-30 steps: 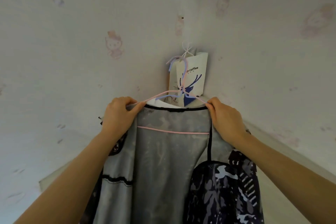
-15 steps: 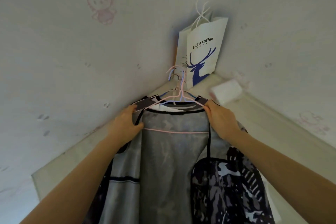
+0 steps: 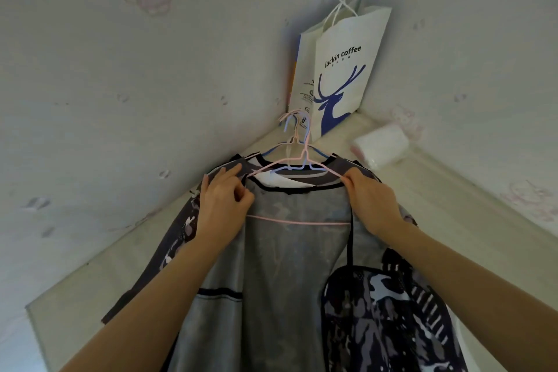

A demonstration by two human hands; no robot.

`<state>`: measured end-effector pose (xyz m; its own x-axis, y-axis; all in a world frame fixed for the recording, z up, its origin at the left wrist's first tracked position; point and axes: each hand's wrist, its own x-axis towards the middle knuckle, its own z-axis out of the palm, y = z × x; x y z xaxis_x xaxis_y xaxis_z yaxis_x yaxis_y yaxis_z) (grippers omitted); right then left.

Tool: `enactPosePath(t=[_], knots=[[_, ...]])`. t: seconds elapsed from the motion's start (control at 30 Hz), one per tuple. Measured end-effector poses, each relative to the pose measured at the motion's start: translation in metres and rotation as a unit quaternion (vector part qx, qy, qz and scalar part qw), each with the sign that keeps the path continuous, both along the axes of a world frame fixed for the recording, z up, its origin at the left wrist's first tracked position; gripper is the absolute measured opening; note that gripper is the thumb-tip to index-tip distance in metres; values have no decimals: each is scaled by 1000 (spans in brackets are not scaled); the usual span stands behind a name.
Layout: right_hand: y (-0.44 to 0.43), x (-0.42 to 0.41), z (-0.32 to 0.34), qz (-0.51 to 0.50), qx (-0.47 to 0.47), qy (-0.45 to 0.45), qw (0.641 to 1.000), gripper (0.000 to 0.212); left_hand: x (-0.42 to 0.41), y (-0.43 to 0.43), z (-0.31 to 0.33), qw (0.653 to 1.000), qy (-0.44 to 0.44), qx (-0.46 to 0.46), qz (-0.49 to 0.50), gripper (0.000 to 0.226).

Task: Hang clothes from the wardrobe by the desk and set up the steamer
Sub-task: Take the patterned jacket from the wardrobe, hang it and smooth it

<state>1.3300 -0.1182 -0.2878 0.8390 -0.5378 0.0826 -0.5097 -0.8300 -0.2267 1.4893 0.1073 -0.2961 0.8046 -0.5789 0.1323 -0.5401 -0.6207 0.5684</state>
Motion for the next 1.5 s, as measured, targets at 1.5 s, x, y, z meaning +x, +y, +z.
enactPosePath(t=[1.5], knots=[[-106, 111, -93, 72, -57, 29, 995, 10, 100, -95, -100, 978, -166, 119, 34, 6]])
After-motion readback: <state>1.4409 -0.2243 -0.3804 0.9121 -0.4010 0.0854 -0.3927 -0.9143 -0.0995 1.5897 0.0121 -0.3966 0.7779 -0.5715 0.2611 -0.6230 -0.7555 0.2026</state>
